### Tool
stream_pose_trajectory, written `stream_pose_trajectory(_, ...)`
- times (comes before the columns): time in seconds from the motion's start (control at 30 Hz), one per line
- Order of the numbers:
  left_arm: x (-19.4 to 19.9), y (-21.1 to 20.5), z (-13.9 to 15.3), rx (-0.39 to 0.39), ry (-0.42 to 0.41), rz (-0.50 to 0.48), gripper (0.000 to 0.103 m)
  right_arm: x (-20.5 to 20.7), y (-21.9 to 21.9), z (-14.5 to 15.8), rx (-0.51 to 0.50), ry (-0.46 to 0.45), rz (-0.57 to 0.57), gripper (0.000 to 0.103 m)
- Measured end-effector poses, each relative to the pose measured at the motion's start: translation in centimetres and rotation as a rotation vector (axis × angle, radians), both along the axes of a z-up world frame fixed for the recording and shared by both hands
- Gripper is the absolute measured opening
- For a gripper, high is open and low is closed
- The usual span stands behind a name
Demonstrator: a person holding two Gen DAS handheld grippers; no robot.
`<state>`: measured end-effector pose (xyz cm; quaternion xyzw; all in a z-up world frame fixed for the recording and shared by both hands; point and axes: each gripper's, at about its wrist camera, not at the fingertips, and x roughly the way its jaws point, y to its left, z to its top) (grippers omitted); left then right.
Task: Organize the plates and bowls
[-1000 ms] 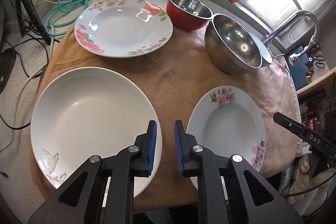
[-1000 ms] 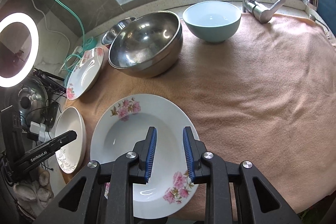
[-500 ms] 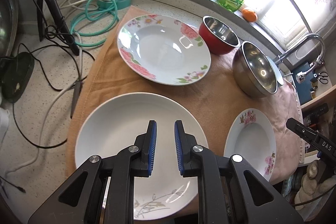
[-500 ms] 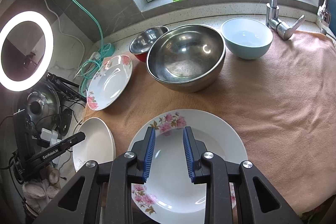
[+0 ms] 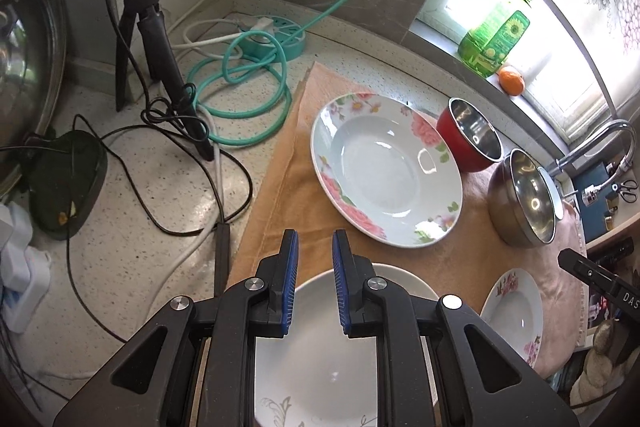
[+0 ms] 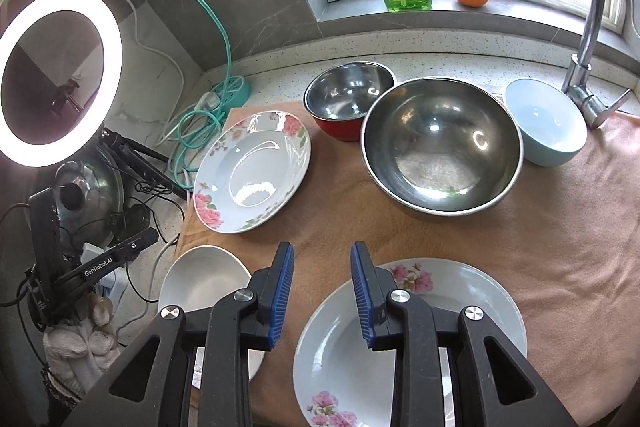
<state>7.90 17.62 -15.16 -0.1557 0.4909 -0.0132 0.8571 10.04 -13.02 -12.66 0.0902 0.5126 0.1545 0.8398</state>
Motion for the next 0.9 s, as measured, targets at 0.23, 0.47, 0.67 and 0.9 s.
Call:
stream_pose_trajectory(0.23, 2.1, 0.2, 0.2, 0.011, -0.003, -0.024, 0.015, 2.2, 2.3, 0.1, -0.005, -0.016, 0.011, 0.03)
stream_pose_trajectory(0.47, 4.3, -0.1, 0.0, 0.047, -0.01, -0.067, 0.016, 4.6, 3.7, -0.8, 0.018, 0.013, 0.02, 0.03)
stream_pose_trajectory(0.67, 6.5, -0.7, -1.0, 0.056, 0.014, -0.106, 0.016, 6.8, 5.2, -2.4, -0.018, 0.032, 0.036, 0.03)
stream_pose_trajectory(0.9, 8.5, -0.5, -2.6, 0.056, 0.053, -0.107, 0.016, 9.5, 5.7, -4.2, -0.037, 0.067, 0.034, 0.03)
